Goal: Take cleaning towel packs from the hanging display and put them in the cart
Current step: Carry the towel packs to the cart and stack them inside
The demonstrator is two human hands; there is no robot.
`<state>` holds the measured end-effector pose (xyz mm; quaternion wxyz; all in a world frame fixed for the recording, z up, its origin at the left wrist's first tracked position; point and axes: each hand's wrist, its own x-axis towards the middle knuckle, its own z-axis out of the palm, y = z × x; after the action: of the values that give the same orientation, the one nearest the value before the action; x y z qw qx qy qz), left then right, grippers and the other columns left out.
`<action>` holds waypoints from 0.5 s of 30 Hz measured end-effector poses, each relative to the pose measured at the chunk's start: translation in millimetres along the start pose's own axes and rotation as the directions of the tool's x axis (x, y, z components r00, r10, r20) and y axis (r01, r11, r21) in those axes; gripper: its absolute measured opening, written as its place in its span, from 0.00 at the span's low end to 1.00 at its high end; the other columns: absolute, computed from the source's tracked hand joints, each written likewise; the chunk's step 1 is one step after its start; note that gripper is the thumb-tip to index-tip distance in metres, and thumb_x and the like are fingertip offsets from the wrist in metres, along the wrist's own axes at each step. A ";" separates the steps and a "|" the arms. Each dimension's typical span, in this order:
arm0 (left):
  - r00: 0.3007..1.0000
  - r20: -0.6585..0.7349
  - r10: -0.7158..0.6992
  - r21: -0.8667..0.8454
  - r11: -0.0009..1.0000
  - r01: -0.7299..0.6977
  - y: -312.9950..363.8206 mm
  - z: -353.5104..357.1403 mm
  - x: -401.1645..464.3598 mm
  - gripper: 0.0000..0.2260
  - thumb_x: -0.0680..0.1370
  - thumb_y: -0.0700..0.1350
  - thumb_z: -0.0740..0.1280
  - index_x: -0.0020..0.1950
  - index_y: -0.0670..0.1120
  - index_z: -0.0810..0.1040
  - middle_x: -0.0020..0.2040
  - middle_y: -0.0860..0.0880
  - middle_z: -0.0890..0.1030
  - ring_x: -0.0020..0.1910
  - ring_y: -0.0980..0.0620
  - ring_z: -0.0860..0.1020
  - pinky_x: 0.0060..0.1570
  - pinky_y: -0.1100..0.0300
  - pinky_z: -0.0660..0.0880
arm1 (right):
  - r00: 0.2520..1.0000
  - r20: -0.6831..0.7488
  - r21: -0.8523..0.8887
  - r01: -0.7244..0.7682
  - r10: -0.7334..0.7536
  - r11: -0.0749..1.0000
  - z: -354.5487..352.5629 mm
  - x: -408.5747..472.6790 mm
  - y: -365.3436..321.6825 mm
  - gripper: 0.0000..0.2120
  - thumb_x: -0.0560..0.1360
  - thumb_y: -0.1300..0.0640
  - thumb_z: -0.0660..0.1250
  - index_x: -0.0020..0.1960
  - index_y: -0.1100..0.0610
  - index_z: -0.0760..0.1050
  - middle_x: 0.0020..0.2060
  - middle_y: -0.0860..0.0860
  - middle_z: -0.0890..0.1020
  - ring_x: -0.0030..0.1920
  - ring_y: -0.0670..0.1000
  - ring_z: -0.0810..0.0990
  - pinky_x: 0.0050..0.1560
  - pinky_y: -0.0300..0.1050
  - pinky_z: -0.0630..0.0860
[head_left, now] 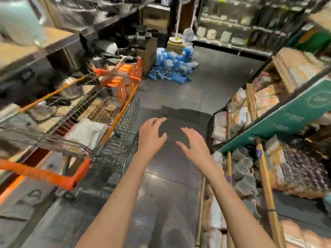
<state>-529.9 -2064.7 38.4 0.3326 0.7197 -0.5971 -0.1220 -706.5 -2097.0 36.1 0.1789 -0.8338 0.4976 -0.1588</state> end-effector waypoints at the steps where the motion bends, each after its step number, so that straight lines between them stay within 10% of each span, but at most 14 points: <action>1: 1.000 -0.007 -0.024 0.000 1.000 0.024 -9.4 -1.3 8.4 0.24 0.73 0.44 0.69 0.69 0.49 0.71 0.64 0.44 0.72 0.65 0.43 0.69 0.66 0.46 0.64 | 1.000 0.010 -0.001 0.019 -0.019 1.000 4.4 15.6 -2.9 0.28 0.77 0.46 0.63 0.73 0.54 0.62 0.72 0.52 0.66 0.74 0.53 0.59 0.72 0.57 0.59; 15: 0.893 -0.134 -0.429 0.004 0.901 0.433 -100.0 4.8 179.8 0.25 0.75 0.47 0.68 0.71 0.52 0.67 0.69 0.47 0.68 0.69 0.45 0.64 0.68 0.48 0.62 | 0.900 0.278 0.057 0.333 -0.335 0.941 55.5 277.3 -14.9 0.28 0.77 0.47 0.62 0.74 0.56 0.60 0.72 0.52 0.65 0.74 0.52 0.58 0.73 0.55 0.56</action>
<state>-408.5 -2228.8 12.2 0.3234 0.8459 -0.4019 -0.1355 -544.4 -2328.6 17.8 0.2218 -0.9200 0.3159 -0.0681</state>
